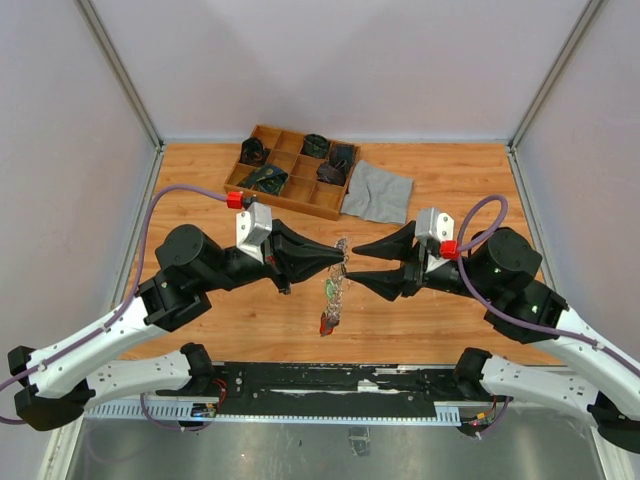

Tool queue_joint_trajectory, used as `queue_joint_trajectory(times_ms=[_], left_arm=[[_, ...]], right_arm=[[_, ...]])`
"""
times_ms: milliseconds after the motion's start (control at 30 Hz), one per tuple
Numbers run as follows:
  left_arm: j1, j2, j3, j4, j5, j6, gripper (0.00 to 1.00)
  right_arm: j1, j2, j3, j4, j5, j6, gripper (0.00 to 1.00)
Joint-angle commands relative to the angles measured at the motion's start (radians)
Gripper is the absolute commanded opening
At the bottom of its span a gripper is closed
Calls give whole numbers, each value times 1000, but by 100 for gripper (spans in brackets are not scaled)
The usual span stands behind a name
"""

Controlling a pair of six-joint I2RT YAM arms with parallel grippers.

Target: Put the keys on the keyring

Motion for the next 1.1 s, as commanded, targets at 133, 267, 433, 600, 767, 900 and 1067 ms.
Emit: queue_joint_trajectory(times_ms=[133, 267, 433, 600, 767, 900, 1067], left_arm=[[-8, -10, 39, 81, 63, -9, 0], [-9, -6, 41, 81, 71, -8, 0], [-8, -6, 43, 82, 74, -8, 0], [-8, -8, 45, 79, 76, -8, 0], [-8, -8, 43, 79, 76, -7, 1], [-9, -7, 43, 80, 78, -7, 0], [-9, -9, 40, 81, 78, -8, 1]], right_arm=[[5, -2, 54, -10, -94, -111, 39], [6, 2, 57, -17, -98, -100, 33], [6, 16, 62, -20, -104, -91, 31], [6, 31, 65, -24, -114, -85, 27], [7, 43, 75, -33, -119, -85, 25], [6, 48, 84, -44, -117, -80, 18], [6, 60, 112, -75, -127, -80, 5]])
